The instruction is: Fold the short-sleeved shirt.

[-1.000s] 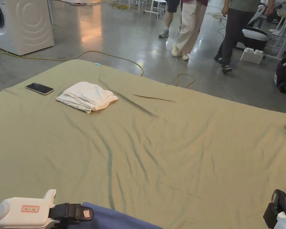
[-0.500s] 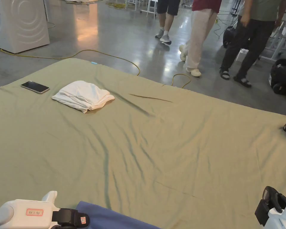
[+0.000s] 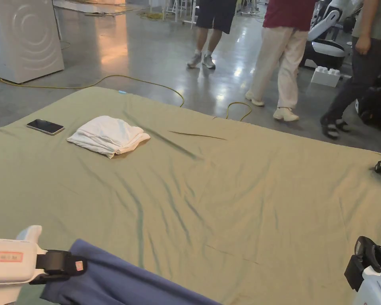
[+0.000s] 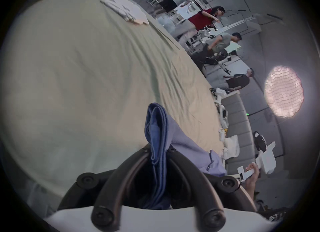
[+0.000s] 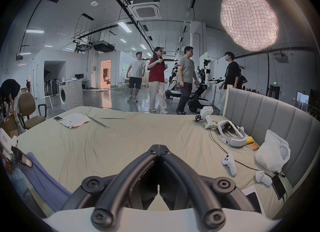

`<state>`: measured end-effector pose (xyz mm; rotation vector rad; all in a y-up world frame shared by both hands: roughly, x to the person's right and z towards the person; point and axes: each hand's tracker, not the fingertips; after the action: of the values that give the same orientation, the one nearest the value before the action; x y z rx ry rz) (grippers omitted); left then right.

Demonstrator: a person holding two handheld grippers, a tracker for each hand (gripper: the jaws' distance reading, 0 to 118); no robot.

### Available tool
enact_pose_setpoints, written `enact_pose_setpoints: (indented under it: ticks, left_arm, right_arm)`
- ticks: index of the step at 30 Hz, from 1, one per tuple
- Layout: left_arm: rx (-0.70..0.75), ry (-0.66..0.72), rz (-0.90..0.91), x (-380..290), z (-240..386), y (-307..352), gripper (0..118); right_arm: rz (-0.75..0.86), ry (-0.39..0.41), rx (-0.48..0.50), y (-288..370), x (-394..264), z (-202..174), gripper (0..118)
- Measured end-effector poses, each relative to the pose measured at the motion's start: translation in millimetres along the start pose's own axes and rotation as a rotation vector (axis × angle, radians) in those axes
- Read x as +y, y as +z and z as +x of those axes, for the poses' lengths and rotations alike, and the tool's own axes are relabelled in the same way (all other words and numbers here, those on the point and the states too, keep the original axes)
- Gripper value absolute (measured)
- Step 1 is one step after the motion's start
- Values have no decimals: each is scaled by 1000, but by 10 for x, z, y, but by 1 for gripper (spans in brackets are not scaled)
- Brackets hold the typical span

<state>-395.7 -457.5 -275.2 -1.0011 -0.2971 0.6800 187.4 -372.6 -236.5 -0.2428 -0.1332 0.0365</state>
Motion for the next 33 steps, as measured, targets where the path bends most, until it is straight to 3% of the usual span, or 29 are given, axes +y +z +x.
enact_pose_setpoints:
  ticks: [2,7,13,20,30,33]
  left_arm:
    - [92,-21,23,33,88,186,11]
    - [163,-55,20,185,19,286,11]
    - [25,-70,-38,-43,751,202,11]
    - [-72,-113,-158,-375,1373,-400,11]
    - [161,-174,-299,-899,1685,-1730,11]
    - [195,-148,-295,-1039,1840,-1802,11]
  right_arm:
    - [3,2,5,-3,2,5,0]
    - [3,-14,20,-20,-8,4,0]
    - [-3,-28,34,-32,-48,-3,0]
    - [-16,-34,30,-9,-116,69,0]
    - [-48,-57,-8,16,-224,257,0]
    - [-58,-60,-16,31,-246,296,0]
